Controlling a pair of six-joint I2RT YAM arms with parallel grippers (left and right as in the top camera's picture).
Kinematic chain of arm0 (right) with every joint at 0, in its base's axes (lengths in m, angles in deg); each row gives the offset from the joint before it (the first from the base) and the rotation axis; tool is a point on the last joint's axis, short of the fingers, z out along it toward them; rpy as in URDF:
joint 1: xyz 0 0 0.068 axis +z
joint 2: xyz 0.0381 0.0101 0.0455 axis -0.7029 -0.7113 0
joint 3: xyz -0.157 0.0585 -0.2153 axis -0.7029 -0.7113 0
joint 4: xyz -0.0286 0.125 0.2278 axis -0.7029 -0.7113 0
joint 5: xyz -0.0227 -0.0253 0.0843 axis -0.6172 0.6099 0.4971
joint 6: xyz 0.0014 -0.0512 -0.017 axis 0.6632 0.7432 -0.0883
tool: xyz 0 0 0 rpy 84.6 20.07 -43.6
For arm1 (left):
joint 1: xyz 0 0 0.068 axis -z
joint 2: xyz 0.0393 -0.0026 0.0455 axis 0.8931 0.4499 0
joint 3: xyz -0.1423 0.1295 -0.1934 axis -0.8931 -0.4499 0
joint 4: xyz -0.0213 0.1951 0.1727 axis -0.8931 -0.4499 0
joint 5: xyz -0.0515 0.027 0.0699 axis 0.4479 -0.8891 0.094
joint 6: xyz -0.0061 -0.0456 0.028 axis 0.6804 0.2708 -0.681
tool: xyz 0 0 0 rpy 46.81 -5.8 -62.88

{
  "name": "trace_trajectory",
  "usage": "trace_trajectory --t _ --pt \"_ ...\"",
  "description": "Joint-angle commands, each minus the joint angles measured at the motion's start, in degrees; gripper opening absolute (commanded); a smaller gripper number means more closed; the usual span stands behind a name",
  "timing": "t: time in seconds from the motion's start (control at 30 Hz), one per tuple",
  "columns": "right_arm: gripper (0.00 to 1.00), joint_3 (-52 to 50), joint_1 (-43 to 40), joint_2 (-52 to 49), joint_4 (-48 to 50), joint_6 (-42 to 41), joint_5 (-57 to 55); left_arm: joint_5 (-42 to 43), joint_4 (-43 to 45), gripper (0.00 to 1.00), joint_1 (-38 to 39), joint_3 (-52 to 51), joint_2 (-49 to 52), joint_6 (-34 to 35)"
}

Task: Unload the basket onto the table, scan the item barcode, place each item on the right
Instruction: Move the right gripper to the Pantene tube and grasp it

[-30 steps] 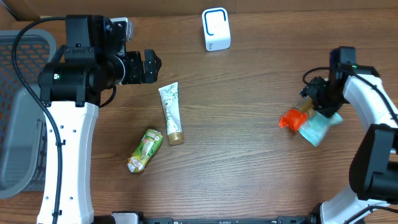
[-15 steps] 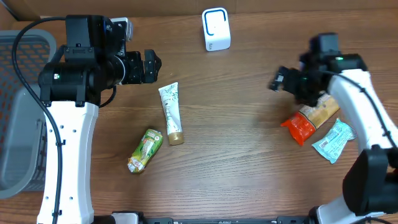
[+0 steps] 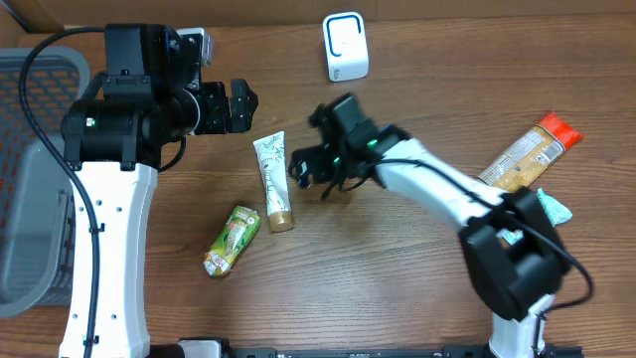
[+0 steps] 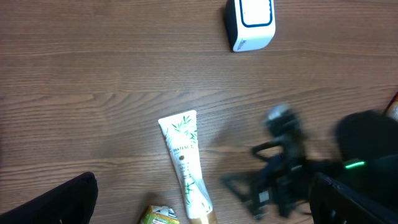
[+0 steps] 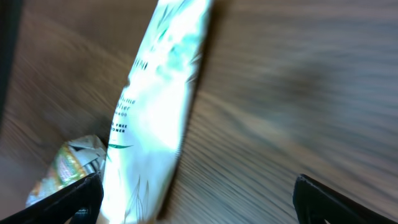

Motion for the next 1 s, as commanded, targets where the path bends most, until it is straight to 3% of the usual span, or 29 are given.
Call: trace_trajectory --t 0.0,0.33,0.43,0.53,0.67,0.9,0.97 --pt "0.94 -0.1 4.2 -3.5 3.4 1.9 -0.9 -0.1 0.0 0.99 0.1 0.8 0.3 -1.1" --pt "0.79 -0.3 6.0 -4.6 4.6 0.1 -3.0 -0.1 0.0 0.99 0.1 0.8 0.3 -1.1" --pt "0.75 -0.8 6.0 -4.8 2.5 -4.2 -7.0 -0.2 0.0 1.0 0.1 0.8 0.3 -1.1" --pt "0.75 -0.9 6.0 -5.4 -1.8 -9.9 -14.6 -0.2 0.0 1.0 0.1 0.8 0.3 -1.1" --pt "0.74 -0.9 5.2 -6.1 -7.1 -13.1 -16.8 -0.2 0.0 1.0 0.1 0.8 0.3 -1.1" --pt "0.74 -0.9 2.7 -7.4 -14.4 -13.5 -19.8 -0.2 0.0 1.0 0.1 0.8 0.3 -1.1" --pt "0.79 -0.9 1.5 -7.7 -16.1 -12.2 -20.8 -0.2 0.0 1.0 0.1 0.8 0.3 -1.1"
